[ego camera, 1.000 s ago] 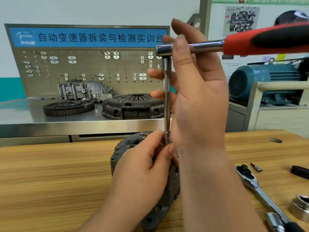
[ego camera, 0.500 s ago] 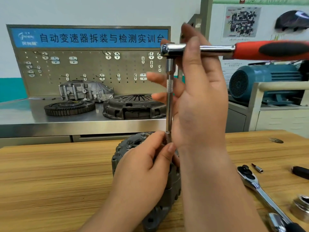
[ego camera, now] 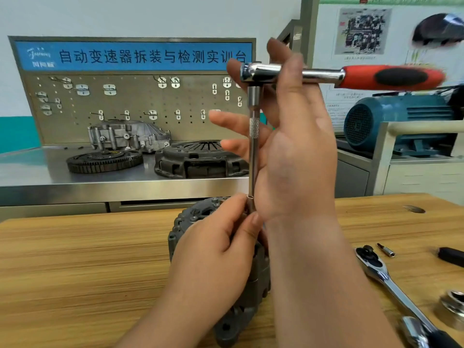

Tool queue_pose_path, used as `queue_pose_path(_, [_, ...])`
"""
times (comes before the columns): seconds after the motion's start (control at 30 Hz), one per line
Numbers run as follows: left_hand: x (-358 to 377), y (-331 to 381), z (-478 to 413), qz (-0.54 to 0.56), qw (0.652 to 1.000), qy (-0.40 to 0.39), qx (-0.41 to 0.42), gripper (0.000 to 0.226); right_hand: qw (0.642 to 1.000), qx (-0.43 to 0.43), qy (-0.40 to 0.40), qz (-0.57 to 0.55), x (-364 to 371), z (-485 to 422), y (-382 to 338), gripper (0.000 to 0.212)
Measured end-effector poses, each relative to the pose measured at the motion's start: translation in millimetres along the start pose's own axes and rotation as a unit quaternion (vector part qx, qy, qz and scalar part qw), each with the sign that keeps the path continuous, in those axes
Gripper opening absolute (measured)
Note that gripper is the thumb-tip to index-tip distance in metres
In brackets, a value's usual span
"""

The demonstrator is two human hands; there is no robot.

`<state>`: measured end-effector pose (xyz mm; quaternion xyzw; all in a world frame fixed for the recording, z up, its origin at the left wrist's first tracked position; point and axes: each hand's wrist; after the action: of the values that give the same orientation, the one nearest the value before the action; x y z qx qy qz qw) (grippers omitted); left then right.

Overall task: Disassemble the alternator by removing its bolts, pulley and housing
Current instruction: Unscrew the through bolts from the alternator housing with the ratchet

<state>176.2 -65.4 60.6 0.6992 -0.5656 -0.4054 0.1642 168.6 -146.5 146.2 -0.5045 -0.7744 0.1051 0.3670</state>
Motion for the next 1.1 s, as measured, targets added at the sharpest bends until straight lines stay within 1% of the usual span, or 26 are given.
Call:
queue_pose_path(0.1, [1.1, 1.0, -0.2, 0.006, 1.0, 0.007, -0.017, 0.045, 0.997, -0.065, -0.01, 0.05, -0.4, 0.5, -1.2, 0.017])
queue_pose_path(0.17, [1.5, 1.1, 0.2, 0.008, 1.0, 0.009, -0.023, 0.035, 0.995, -0.081, -0.023, 0.061, 0.0, 0.5, -1.7, 0.016])
queue_pose_path(0.23, [1.5, 0.8, 0.6, 0.009, 1.0, 0.012, -0.02, 0.033, 0.996, -0.061, -0.033, 0.047, 1.3, 0.8, -1.1, 0.019])
queue_pose_path(0.3, [1.3, 0.8, 1.4, 0.019, 1.0, 0.012, -0.007, 0.041, 0.999, -0.025, -0.032, 0.023, 1.5, 1.1, -0.5, 0.029])
queue_pose_path(0.37, [0.7, 1.2, 1.8, 0.016, 1.0, 0.008, 0.001, 0.047, 1.0, 0.004, -0.024, 0.002, -0.2, 0.4, -1.2, 0.033])
queue_pose_path(0.47, [-0.2, 2.4, 1.4, -0.004, 1.0, -0.004, 0.007, 0.05, 0.999, 0.034, -0.008, -0.009, -2.1, -0.7, -2.5, 0.037])
queue_pose_path(0.53, [-0.4, 3.3, 0.8, -0.008, 1.0, -0.003, 0.0, 0.047, 1.0, 0.018, -0.009, -0.003, -2.0, -0.2, -2.7, 0.032])
queue_pose_path(0.63, [0.6, 4.2, 0.1, -0.023, 1.0, 0.004, -0.016, 0.032, 0.997, -0.05, -0.02, 0.048, -1.4, 0.5, -3.7, 0.023])
queue_pose_path(0.7, [1.0, 5.4, 0.9, -0.011, 1.0, 0.008, -0.021, 0.024, 0.995, -0.073, -0.036, 0.06, -1.2, 1.0, -3.7, 0.019])
queue_pose_path(0.77, [1.0, 5.1, 1.2, 0.004, 1.0, 0.015, -0.02, 0.028, 0.996, -0.06, -0.044, 0.052, 0.4, 1.3, -2.4, 0.02])
queue_pose_path(0.83, [0.6, 4.4, 1.6, 0.01, 1.0, 0.012, -0.012, 0.044, 0.998, -0.031, -0.042, 0.029, 1.6, 1.7, -1.2, 0.025])
queue_pose_path(0.9, [-0.2, 4.3, 1.9, 0.006, 1.0, 0.005, -0.002, 0.052, 0.999, -0.007, -0.033, 0.004, 0.9, 1.1, -1.3, 0.027])
queue_pose_path(0.97, [-1.3, 5.5, 2.0, -0.012, 1.0, 0.0, 0.004, 0.05, 1.0, 0.013, -0.024, -0.007, 0.5, 0.3, -1.5, 0.03])
queue_pose_path(1.03, [-1.5, 5.8, 1.9, -0.016, 1.0, 0.001, -0.003, 0.039, 1.0, 0.021, -0.017, -0.004, -0.2, 0.5, -1.3, 0.029])
queue_pose_path(1.1, [-1.1, 5.0, 1.3, -0.013, 1.0, 0.005, -0.015, 0.031, 1.0, -0.005, -0.016, 0.012, -1.2, 0.7, -0.5, 0.024])
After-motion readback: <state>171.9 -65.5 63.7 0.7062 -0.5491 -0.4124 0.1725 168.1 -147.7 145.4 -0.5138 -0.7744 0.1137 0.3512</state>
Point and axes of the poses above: each hand's wrist, its own z-axis away from the middle knuckle, its own x-axis out of the palm, y = z × x, and after that the axes turned 1 degree about x, right-handed
